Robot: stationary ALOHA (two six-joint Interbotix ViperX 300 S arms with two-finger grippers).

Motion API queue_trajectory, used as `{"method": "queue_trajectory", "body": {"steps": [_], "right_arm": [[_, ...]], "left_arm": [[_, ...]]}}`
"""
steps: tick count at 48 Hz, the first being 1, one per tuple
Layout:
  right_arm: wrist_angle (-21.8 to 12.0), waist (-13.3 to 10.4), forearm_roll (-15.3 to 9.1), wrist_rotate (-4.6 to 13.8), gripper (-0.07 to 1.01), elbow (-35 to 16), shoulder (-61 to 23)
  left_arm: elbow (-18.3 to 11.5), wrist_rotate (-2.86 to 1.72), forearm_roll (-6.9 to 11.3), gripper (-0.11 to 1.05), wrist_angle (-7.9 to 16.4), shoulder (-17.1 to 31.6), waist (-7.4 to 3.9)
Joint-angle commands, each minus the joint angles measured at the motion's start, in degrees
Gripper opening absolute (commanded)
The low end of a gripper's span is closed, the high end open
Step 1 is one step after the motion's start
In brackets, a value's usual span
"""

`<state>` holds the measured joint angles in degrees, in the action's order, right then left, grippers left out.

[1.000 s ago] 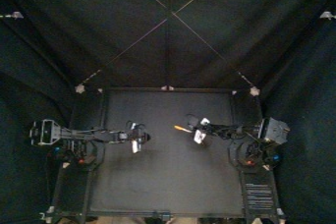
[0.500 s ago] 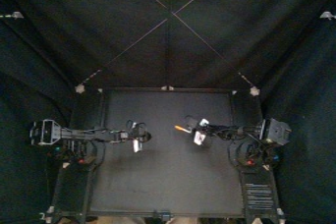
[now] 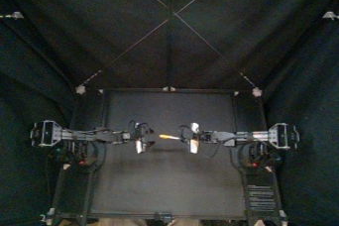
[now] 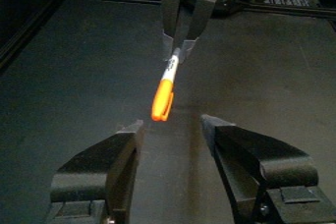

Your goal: Uncap the pen

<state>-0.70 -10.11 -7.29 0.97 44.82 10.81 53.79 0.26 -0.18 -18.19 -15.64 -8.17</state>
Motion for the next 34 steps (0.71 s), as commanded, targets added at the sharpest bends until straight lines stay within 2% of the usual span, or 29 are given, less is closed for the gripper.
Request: {"method": "queue_trajectory", "body": {"steps": [1,11,22,34], "right_arm": [[0.26,1.14,-0.97,0.09,0.48,-1.58,1.76],[1.05,2.29,-1.49,0.09,0.48,-2.2,1.85],[1.32,2.81,-1.49,-0.26,0.48,-3.96,1.58],[1.76,3.08,-3.08,0.0,0.48,-4.48,1.23]], "left_arm": [[-1.93,0.09,-0.18,0.86,-0.62,-0.26,0.09],[-2.02,0.0,-0.09,0.86,-1.05,-0.09,0.7],[-2.46,-0.18,-0.09,0.85,-3.08,0.53,1.14],[-3.69,-0.18,0.0,0.79,-3.34,1.23,1.49]]}}
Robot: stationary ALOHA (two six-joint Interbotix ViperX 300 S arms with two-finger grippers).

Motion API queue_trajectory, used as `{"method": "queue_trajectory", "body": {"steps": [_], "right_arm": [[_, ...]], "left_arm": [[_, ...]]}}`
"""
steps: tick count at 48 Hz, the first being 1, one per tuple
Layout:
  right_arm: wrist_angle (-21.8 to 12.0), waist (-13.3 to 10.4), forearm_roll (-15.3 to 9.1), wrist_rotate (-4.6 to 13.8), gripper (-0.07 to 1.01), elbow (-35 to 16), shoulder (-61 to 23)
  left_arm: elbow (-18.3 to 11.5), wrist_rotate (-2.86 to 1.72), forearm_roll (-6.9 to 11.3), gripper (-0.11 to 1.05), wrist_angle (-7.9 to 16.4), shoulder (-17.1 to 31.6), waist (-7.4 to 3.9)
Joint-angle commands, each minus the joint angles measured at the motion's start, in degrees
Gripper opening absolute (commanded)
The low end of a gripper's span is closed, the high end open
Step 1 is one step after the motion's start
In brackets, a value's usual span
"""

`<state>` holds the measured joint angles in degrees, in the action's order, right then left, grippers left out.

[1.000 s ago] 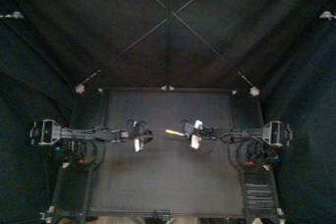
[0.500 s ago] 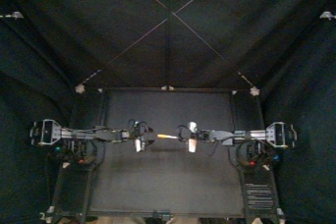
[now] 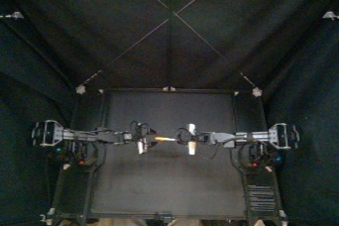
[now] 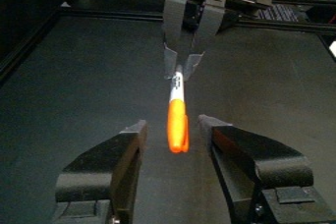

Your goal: Uncap the pen

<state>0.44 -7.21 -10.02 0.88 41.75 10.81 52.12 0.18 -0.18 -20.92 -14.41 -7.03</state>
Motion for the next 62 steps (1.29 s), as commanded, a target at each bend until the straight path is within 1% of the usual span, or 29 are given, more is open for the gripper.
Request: {"method": "queue_trajectory", "body": {"steps": [1,6,8,9,11,12,16,18,19,24,33,35,46,47,48,51,57,58,59,61,62], "right_arm": [[0.7,0.09,-0.26,0.09,0.48,-1.41,1.23],[1.14,0.09,-0.26,0.0,0.48,-1.41,1.23],[1.23,0.09,-0.35,0.0,0.48,-1.41,1.14],[1.23,0.09,-0.26,0.09,0.48,-1.41,1.14],[1.23,0.09,-0.26,0.0,0.48,-1.41,1.14],[1.23,0.09,-0.26,0.0,0.48,-1.41,1.14],[1.23,0.09,-0.35,0.0,0.48,-1.23,1.23],[1.23,0.09,-0.35,-0.09,0.48,-1.14,1.32],[1.23,0.0,-0.35,0.0,0.48,-1.05,1.41],[1.23,-0.18,-0.35,0.0,0.48,-0.35,1.76],[1.23,-0.26,-0.35,0.09,0.48,1.41,2.99],[1.23,-0.26,-0.26,0.09,0.48,1.93,3.43],[1.23,-0.35,0.0,0.35,0.48,4.13,6.86],[1.23,-0.35,0.0,0.35,0.48,4.31,7.21],[1.23,-0.35,0.0,0.35,0.48,4.48,7.65],[1.32,-0.35,0.09,0.35,0.48,4.83,8.61],[1.32,-0.44,0.09,0.35,0.48,5.71,10.37],[1.32,-0.44,0.09,0.35,0.48,5.89,10.72],[1.32,-0.44,0.09,0.35,0.48,6.06,10.9],[1.32,-0.44,0.09,0.35,0.48,6.33,11.16],[1.32,-0.44,0.09,0.35,0.48,6.42,11.25]], "left_arm": [[-2.02,-0.09,0.0,0.78,-0.62,0.18,0.35],[-2.37,-0.09,-0.09,0.67,-0.62,0.7,0.26],[-2.37,-0.09,-0.09,0.61,-0.62,1.05,0.35],[-2.37,0.0,-0.09,0.58,-0.62,1.14,0.35],[-2.46,-0.09,-0.09,0.53,-0.62,1.32,0.35],[-2.46,0.0,-0.09,0.49,-0.62,1.41,0.35],[-2.46,0.0,-0.09,0.41,-0.7,1.41,0.35],[-2.46,0.0,-0.18,0.39,-0.62,1.41,0.18],[-2.37,0.09,-0.09,0.38,-0.62,1.32,0.09],[-1.93,0.09,-0.09,0.37,-0.62,0.62,0.09],[-0.18,0.09,-0.18,0.37,-0.62,-1.41,-0.09],[0.53,0.18,-0.09,0.37,-0.62,-2.2,-0.18],[4.75,0.18,-0.18,0.37,-0.62,-7.03,-0.18],[5.1,0.09,-0.09,0.37,-0.62,-7.47,-0.18],[5.36,0.18,-0.18,0.37,-0.62,-7.91,-0.18],[6.42,0.18,-0.18,0.37,-0.62,-9.05,0.0],[8.09,0.18,-0.26,0.37,-0.7,-10.99,0.09],[8.26,0.09,-0.26,0.37,-0.62,-11.34,0.09],[8.61,0.18,-0.26,0.37,-0.7,-11.78,0.09],[8.88,0.18,-0.26,0.37,-0.62,-12.39,0.0],[8.96,0.09,-0.26,0.37,-0.62,-12.66,0.09]]}}
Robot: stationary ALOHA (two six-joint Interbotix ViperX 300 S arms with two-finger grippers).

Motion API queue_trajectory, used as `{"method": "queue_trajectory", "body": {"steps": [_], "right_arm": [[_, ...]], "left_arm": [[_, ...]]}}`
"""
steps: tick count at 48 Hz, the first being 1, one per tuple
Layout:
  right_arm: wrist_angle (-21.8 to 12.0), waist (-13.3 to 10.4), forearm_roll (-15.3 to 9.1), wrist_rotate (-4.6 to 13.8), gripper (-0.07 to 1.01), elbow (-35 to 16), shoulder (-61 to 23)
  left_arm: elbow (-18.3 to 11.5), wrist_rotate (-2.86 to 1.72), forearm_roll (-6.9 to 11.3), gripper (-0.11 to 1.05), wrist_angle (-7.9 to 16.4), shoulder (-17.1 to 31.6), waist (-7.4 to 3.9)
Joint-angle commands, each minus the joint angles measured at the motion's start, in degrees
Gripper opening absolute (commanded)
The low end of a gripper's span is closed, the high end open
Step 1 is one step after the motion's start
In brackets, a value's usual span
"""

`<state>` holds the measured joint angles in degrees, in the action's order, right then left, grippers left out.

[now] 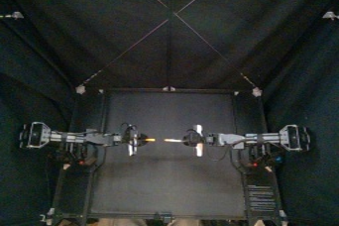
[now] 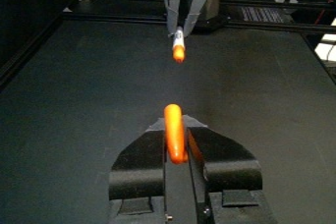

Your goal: Uncap the pen

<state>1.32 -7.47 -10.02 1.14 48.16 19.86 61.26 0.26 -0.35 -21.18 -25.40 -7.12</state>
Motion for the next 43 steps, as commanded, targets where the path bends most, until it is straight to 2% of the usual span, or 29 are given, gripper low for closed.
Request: {"method": "queue_trajectory", "body": {"steps": [1,11,43], "right_arm": [[0.44,-0.18,0.09,0.09,0.48,0.09,2.29],[0.44,-0.18,0.44,0.09,0.48,0.62,2.37],[0.7,-0.18,0.44,0.09,0.48,0.62,2.37]], "left_arm": [[-0.09,0.09,-0.09,0.37,-0.44,-2.02,0.09],[0.35,0.0,-0.09,0.37,-0.44,-4.13,0.35],[0.88,0.0,0.0,0.37,-0.44,-4.22,0.44]]}}
